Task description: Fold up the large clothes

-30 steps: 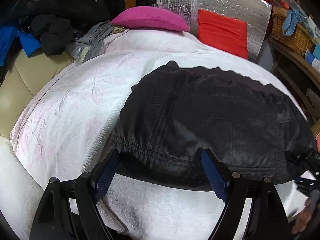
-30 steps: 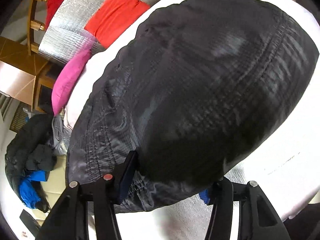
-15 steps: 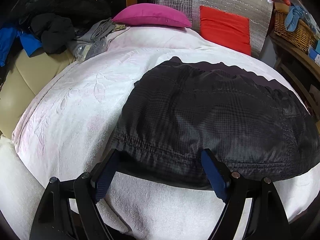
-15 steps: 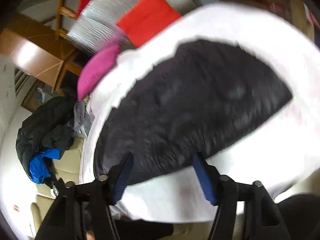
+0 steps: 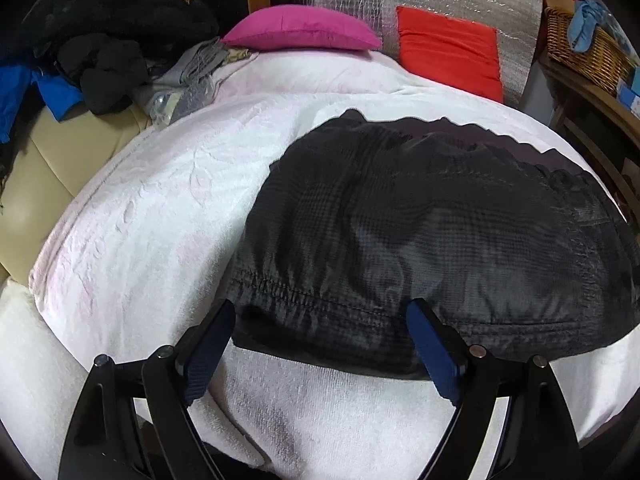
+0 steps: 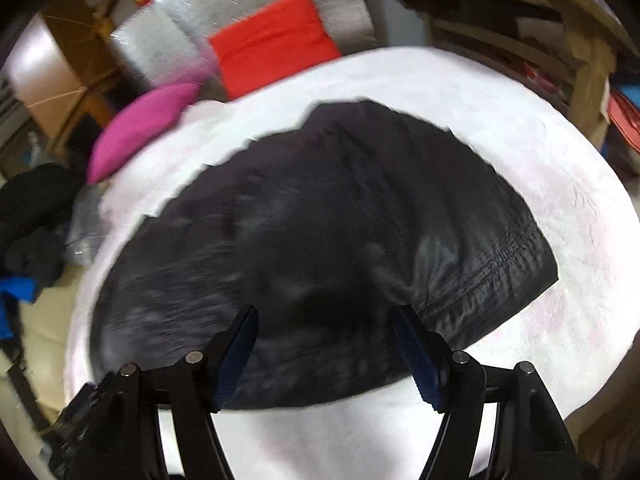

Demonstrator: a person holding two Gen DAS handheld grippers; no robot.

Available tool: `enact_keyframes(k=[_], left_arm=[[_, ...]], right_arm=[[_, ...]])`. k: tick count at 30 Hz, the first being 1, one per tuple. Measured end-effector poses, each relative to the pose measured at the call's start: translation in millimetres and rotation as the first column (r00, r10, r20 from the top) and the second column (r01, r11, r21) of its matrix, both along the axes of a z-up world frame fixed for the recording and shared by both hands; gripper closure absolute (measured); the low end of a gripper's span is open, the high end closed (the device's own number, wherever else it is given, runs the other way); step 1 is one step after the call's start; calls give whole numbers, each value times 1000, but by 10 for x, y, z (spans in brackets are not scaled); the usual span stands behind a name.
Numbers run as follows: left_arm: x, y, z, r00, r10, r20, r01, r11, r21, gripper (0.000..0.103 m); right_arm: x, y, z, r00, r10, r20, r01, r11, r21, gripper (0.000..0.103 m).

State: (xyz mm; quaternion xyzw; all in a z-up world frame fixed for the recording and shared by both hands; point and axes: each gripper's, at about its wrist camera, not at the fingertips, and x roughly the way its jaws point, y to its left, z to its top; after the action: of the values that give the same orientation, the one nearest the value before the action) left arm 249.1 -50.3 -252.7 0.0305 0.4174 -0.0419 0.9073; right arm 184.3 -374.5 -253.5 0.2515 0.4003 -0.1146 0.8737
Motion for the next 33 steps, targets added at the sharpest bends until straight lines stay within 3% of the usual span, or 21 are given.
enact_keyframes(k=[6, 11, 19, 33], left_arm=[[-286, -70, 473, 992, -43, 118, 38, 998, 50, 15], [-546, -59, 1022, 974, -59, 219, 49, 998, 51, 15], [-1046, 10, 1742, 932, -62, 358, 45, 997, 57, 8], [-1816, 179, 2548, 865, -51, 499, 47, 999, 20, 2]], right_arm=[[-551, 336, 633, 987, 54, 153, -20, 976, -215, 29], [-916, 499, 1098, 969, 67, 239, -10, 972, -233, 29], [-1377, 890, 1642, 960, 122, 251, -13, 917, -399, 29], [-2074, 1221, 2163, 939, 140, 314, 32, 875, -484, 29]])
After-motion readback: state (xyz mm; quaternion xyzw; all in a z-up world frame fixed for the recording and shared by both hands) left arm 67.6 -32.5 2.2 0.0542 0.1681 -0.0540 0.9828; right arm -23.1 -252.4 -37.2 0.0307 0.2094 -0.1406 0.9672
